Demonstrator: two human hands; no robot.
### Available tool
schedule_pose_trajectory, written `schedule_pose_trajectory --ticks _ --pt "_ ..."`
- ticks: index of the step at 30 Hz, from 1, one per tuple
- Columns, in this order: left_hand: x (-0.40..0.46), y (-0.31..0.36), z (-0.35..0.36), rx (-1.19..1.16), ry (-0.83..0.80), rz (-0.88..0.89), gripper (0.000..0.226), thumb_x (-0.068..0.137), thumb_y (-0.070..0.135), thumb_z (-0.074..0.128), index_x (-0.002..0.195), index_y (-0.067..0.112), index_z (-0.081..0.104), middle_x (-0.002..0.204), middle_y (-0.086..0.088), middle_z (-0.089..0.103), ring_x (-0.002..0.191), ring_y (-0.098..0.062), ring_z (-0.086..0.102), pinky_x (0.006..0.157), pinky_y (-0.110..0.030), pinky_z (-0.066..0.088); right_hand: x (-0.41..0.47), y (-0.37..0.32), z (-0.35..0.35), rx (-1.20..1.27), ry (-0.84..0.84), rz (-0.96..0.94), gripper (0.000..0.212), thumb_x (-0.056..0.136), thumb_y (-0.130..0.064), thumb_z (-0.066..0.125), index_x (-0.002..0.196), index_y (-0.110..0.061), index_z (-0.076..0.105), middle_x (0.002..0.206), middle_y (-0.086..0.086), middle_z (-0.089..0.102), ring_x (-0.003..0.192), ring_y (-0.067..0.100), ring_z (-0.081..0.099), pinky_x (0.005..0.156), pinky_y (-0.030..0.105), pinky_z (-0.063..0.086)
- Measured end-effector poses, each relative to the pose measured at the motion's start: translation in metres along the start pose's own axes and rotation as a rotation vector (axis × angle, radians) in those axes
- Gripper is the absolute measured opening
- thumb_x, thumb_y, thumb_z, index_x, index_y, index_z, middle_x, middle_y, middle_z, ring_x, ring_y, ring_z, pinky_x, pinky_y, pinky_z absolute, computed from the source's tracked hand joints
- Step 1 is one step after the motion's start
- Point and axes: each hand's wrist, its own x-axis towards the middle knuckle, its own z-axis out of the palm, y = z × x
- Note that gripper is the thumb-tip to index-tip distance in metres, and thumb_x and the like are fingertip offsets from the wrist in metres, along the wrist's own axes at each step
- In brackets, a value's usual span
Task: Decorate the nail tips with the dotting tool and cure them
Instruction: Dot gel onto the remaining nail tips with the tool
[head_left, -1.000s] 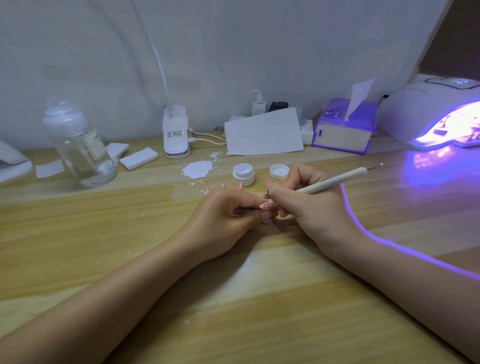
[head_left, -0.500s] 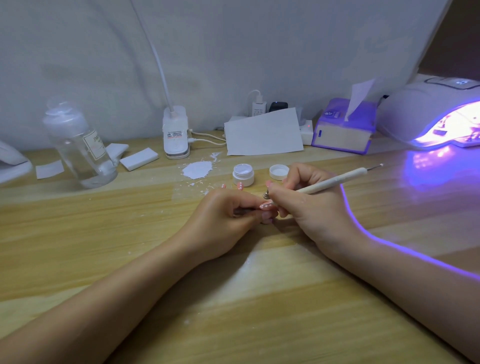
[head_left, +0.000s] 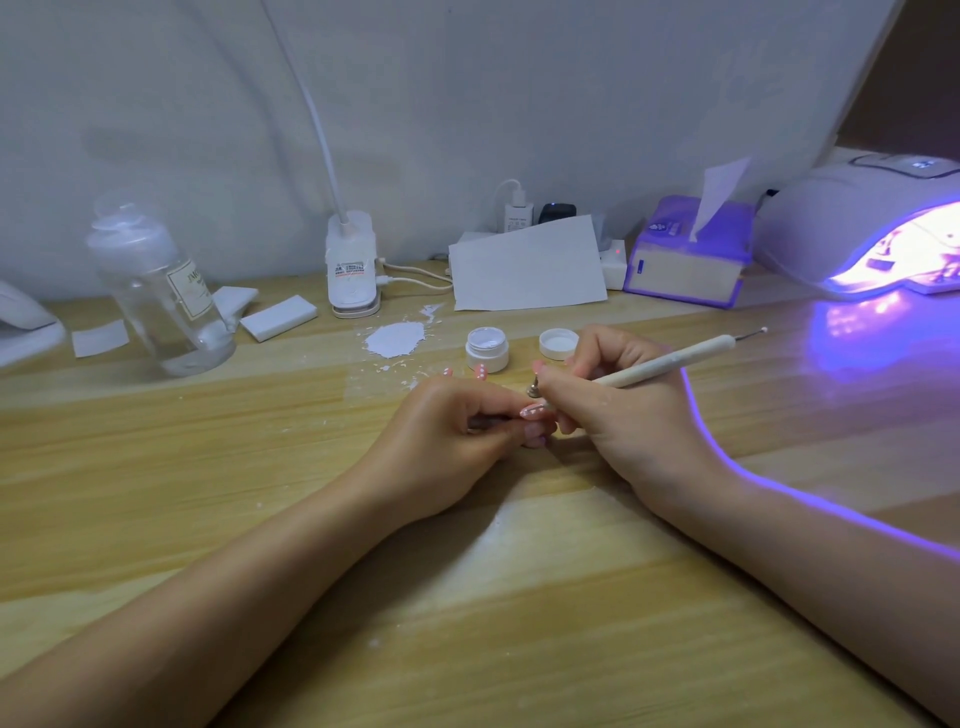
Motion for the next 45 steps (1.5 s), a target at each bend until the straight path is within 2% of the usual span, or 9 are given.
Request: schedule_pose_trajectory --ticks 10,14,18,23,26,29,31,36,45 --pt "0.000 0.002 0.000 0.014 0.005 -0.009 0.020 0.084 0.005 0.063 0.073 0.020 0.071 0.071 0.009 0.069 0.071 0.012 0.055 0.074 -0.006 0.042 -0.001 0.000 -0.002 0.015 -0.001 0.006 0.040 0.080 0.009 0.059 0.051 -0.008 0.037 0.036 0.000 0.045 0.036 0.011 0.050 0.040 0.017 0.042" --pt "0.000 0.002 0.001 -0.028 0.014 -0.064 0.013 0.083 0.011 0.065 0.072 0.016 0.072 0.082 0.008 0.073 0.083 0.003 0.063 0.079 -0.020 0.049 0.001 -0.001 -0.002 0.083 0.083 0.045 0.042 0.078 -0.005 0.066 0.048 -0.015 0.040 0.036 -0.005 0.044 0.042 0.008 0.051 0.053 0.027 0.052" --pt "-0.001 0.003 0.001 -0.066 0.011 -0.066 0.009 0.081 0.010 0.066 0.082 0.009 0.075 0.078 0.007 0.072 0.073 0.013 0.058 0.071 -0.004 0.041 0.003 0.000 -0.002 0.180 0.095 0.091 0.040 0.081 -0.011 0.064 0.049 -0.015 0.041 0.036 -0.011 0.044 0.038 0.000 0.047 0.052 0.019 0.054" --pt "-0.001 0.003 0.001 -0.131 0.024 -0.076 0.010 0.078 0.004 0.068 0.085 0.008 0.074 0.075 0.016 0.070 0.073 0.014 0.058 0.068 -0.002 0.040 0.002 0.001 -0.004 0.080 0.073 0.085 0.029 0.077 0.004 0.063 0.066 -0.017 0.046 0.052 0.005 0.049 0.045 0.006 0.054 0.072 0.045 0.054" --pt "-0.001 0.002 0.000 -0.177 0.026 -0.094 0.012 0.076 0.004 0.070 0.086 0.010 0.075 0.073 0.017 0.070 0.071 0.013 0.057 0.067 -0.004 0.043 0.002 0.003 -0.006 0.056 0.057 0.066 0.042 0.075 0.006 0.064 0.052 -0.024 0.045 0.063 0.014 0.045 0.061 0.022 0.054 0.075 0.050 0.049" --pt "-0.001 0.002 0.000 -0.200 0.034 -0.105 0.010 0.074 0.006 0.072 0.082 0.010 0.075 0.077 0.017 0.070 0.073 0.008 0.061 0.069 -0.006 0.045 0.001 0.002 -0.005 0.068 0.068 0.036 0.045 0.077 0.002 0.065 0.045 -0.023 0.045 0.054 0.010 0.048 0.060 0.018 0.059 0.069 0.039 0.052" --pt "-0.001 0.002 0.001 -0.224 0.049 -0.112 0.008 0.072 0.004 0.072 0.075 0.012 0.074 0.073 0.016 0.071 0.071 0.006 0.063 0.068 -0.007 0.047 0.001 0.002 -0.006 0.115 0.109 0.017 0.038 0.081 -0.004 0.064 0.052 -0.017 0.043 0.041 -0.007 0.049 0.044 0.005 0.055 0.059 0.027 0.054" --pt "-0.005 0.009 0.000 -0.297 0.119 -0.005 0.006 0.066 0.016 0.070 0.071 0.015 0.072 0.072 0.003 0.070 0.068 -0.005 0.064 0.059 -0.018 0.052 0.003 0.003 -0.007 0.134 0.200 0.008 0.039 0.084 -0.019 0.063 0.048 -0.024 0.051 0.043 -0.004 0.051 0.038 0.003 0.044 0.062 0.034 0.049" --pt "0.006 0.024 -0.016 -0.406 0.221 -0.025 0.015 0.063 0.020 0.069 0.073 0.009 0.067 0.073 -0.002 0.072 0.071 -0.010 0.069 0.058 -0.017 0.052 0.006 0.002 -0.010 0.162 0.257 -0.008 0.043 0.087 -0.017 0.059 0.045 -0.027 0.058 0.038 -0.007 0.049 0.037 0.001 0.045 0.045 0.015 0.045"
